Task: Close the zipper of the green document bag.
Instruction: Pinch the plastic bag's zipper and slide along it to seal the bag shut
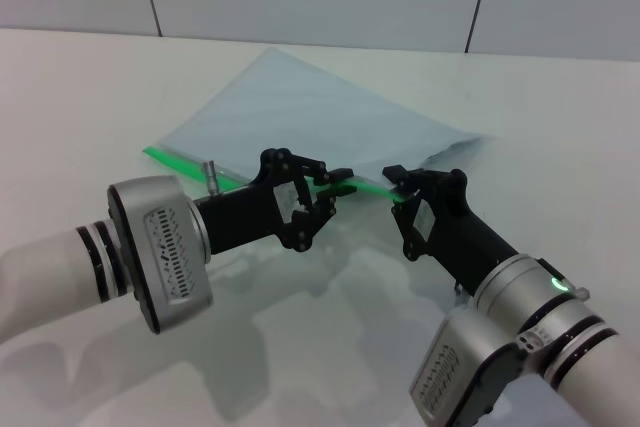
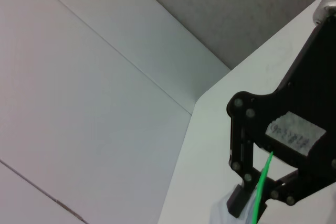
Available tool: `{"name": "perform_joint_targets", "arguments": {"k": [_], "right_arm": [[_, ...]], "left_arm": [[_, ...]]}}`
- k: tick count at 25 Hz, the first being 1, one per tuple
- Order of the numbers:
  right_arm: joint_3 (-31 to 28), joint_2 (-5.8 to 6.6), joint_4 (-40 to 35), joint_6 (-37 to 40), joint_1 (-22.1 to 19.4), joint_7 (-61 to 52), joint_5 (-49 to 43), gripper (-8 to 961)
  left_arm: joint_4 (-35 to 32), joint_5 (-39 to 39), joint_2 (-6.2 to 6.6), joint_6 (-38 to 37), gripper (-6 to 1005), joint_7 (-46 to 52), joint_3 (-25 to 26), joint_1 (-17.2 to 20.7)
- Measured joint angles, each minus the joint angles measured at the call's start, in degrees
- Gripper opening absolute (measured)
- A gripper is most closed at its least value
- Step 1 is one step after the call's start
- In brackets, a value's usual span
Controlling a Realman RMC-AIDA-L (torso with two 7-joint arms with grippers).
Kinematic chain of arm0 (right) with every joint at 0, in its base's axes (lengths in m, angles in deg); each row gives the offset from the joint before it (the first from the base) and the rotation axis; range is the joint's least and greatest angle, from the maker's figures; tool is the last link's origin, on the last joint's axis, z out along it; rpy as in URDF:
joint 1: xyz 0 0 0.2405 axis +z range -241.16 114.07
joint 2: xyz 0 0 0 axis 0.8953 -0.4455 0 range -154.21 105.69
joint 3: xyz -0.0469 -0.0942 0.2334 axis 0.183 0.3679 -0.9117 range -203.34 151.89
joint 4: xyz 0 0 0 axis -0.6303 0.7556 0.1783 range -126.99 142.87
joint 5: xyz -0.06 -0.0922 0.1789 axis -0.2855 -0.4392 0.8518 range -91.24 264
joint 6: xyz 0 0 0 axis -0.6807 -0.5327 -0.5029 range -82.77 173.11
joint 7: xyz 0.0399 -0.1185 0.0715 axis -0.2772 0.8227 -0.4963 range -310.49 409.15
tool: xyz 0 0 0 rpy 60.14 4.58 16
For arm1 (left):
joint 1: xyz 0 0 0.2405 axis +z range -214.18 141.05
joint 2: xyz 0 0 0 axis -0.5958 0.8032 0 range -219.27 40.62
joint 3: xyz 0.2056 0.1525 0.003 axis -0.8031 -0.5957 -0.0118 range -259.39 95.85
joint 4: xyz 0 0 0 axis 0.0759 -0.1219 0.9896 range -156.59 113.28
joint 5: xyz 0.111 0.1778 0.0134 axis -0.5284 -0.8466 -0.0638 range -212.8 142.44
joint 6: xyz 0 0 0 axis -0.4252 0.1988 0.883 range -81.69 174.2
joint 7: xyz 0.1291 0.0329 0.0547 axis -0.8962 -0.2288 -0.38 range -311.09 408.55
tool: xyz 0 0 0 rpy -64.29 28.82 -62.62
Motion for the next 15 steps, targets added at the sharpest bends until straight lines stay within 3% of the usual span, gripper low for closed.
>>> {"name": "perform_joint_targets", "arguments": {"k": [15], "right_arm": [[-0.5,-0.03,3.8,3.5,0.0,-6.1,1.7,46]], "left_arm": [[-0.6,3.2,0.46,0.8,108,-0.2,3.2,2.7]]}}
